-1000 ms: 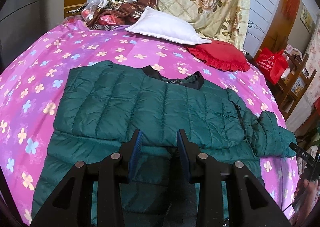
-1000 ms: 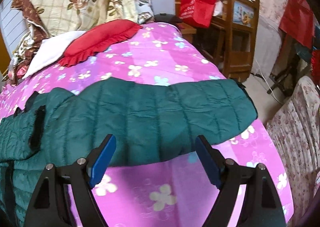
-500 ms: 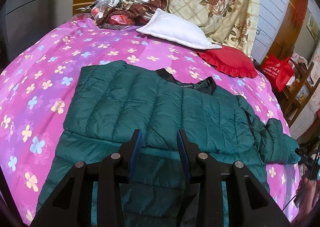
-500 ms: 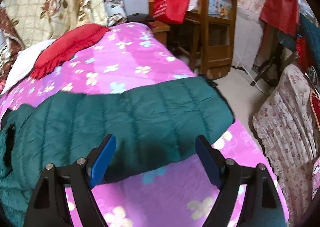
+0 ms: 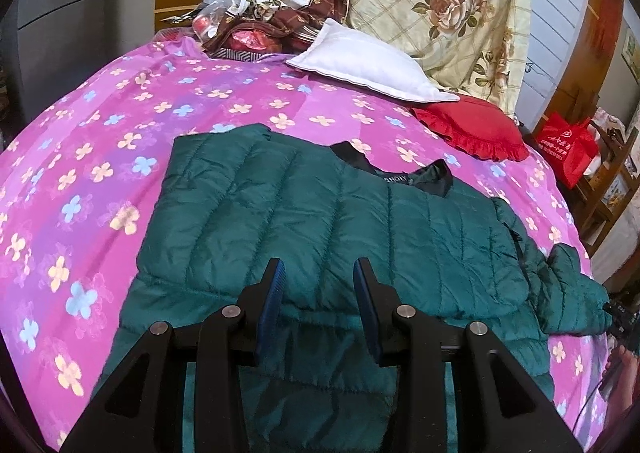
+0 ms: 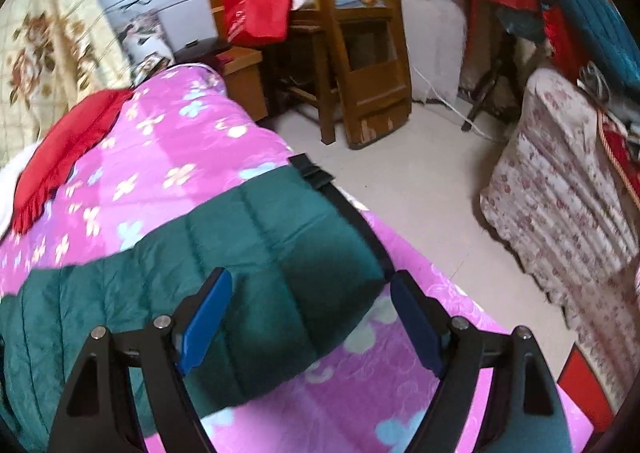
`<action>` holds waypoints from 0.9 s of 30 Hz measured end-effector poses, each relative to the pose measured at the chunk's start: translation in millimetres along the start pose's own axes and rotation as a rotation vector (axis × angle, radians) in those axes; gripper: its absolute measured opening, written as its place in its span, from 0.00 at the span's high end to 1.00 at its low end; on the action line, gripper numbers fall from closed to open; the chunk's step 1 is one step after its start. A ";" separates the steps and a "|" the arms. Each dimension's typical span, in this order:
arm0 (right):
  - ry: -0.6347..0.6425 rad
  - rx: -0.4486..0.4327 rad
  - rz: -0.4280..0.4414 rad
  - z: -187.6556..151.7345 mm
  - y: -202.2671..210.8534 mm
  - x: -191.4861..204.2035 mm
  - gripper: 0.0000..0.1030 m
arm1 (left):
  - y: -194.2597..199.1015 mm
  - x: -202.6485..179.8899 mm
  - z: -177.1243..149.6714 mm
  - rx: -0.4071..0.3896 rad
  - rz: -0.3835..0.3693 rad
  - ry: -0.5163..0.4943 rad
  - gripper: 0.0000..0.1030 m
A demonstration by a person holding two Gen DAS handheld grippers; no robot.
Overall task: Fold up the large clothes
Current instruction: 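Move the right gripper along the jacket to the other sleeve, then grasp the other sleeve cuff with the right gripper and lift it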
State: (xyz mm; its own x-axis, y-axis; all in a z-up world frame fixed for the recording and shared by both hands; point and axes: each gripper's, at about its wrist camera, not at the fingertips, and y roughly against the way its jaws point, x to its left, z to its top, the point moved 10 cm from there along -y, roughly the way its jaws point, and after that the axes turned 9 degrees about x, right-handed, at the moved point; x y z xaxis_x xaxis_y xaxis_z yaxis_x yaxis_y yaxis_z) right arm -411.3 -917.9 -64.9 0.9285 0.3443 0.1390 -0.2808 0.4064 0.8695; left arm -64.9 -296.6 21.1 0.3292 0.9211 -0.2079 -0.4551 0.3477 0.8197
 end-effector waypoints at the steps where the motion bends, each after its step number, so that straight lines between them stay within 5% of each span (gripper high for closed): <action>1: -0.008 0.011 0.007 0.8 -4.3 -2.0 0.18 | -0.7 1.1 3.9 -0.005 0.006 0.000 0.83; 10: -0.011 0.044 0.019 0.6 -29.4 2.3 0.18 | -7.9 5.1 19.3 -0.013 0.014 0.028 0.83; 12: 0.030 0.028 0.021 0.3 -28.3 8.0 0.36 | -10.2 5.9 17.1 -0.006 0.023 0.020 0.83; 14: 0.056 0.025 0.071 -0.9 -25.0 16.5 0.64 | -11.8 5.8 15.0 -0.002 0.027 0.016 0.83; 15: 0.061 0.026 0.092 -2.0 -22.0 19.7 0.69 | -12.8 5.6 14.1 0.001 0.033 0.012 0.83; 27: 0.211 -0.083 0.340 -17.7 80.8 97.6 0.72 | -16.3 15.9 8.9 0.016 0.097 -0.021 0.83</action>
State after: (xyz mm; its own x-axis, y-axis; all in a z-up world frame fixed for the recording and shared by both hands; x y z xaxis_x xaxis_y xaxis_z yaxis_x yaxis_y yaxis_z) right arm -347.7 -836.4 10.5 0.7113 0.6337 0.3042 -0.5901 0.3032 0.7482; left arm -44.8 -289.1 9.2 0.3017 0.9463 -0.1160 -0.4729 0.2542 0.8437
